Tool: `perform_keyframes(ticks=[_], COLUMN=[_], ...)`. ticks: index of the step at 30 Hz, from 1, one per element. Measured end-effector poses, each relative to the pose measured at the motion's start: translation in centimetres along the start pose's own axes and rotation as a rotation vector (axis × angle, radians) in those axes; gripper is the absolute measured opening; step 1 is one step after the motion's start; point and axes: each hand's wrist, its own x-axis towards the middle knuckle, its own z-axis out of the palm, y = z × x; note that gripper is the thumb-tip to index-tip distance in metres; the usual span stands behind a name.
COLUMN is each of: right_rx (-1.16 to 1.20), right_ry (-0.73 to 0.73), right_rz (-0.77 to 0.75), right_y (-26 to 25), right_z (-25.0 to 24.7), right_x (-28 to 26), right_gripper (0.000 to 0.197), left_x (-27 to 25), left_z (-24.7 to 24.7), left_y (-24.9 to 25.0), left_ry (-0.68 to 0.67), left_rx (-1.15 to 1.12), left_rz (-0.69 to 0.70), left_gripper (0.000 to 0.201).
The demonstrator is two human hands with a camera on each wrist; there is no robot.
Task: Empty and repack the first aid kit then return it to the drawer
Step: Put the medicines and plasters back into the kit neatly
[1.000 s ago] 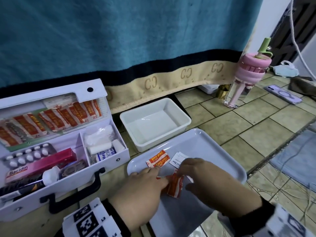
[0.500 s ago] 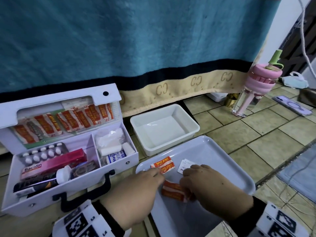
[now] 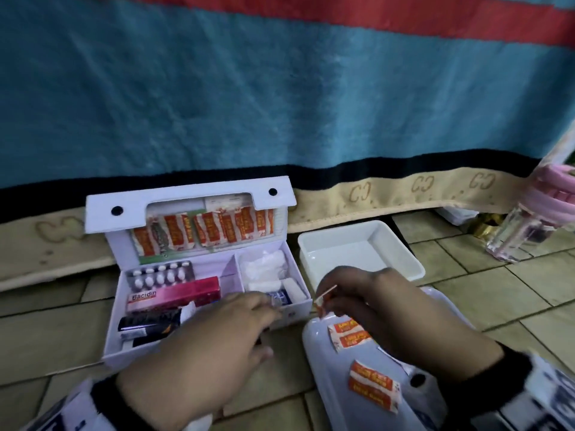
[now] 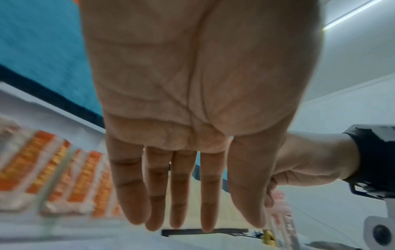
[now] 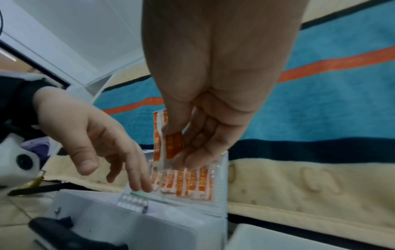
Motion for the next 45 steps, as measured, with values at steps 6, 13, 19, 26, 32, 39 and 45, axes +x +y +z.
perform_keyframes(ticks=[6, 13, 19, 26, 32, 39, 45], right_rx=[0.18, 0.174, 0.432, 0.548, 0.126, -0.201, -0.201], right_ry=[-0.047, 0.025, 0.374, 0.364, 0.378, 0.234, 0.123], right_rz=[-0.135, -0.09, -0.195, -0.082, -0.105, -0.092, -0.075], right_y=[-2.6, -2.7, -4.7, -5.7, -5.9, -7.1, -7.8], right_z=[2.9, 3.6, 2.1, 3.3, 4.3, 3.8, 3.1], right_x=[7.0, 13.3, 15.1, 17.7, 18.2, 17.9, 18.2], right_gripper=[0.005, 0.006, 0.003, 0.006, 0.011, 0.024, 0.021], left_x=[-2.3, -2.0, -0.4, 0.3, 0.1, 0.1, 0.1], left_z=[-3.7, -5.3, -5.1, -4.8, -4.8, -4.7, -4.9], left_y=[-4.8, -9.2, -9.3, -9.5, -9.8, -9.9, -10.2], left_ry=[0.125, 0.208, 0.317, 0.341, 0.328, 0.325, 0.316], left_rx=[0.11, 0.076, 0.111, 0.092, 0.068, 0.064, 0.031], left_rz=[-0.164, -0.241, -0.238, -0.305, -0.3, -0.299, -0.295], left_gripper=[0.049, 0.064, 0.076, 0.061, 0.048, 0.045, 0.044])
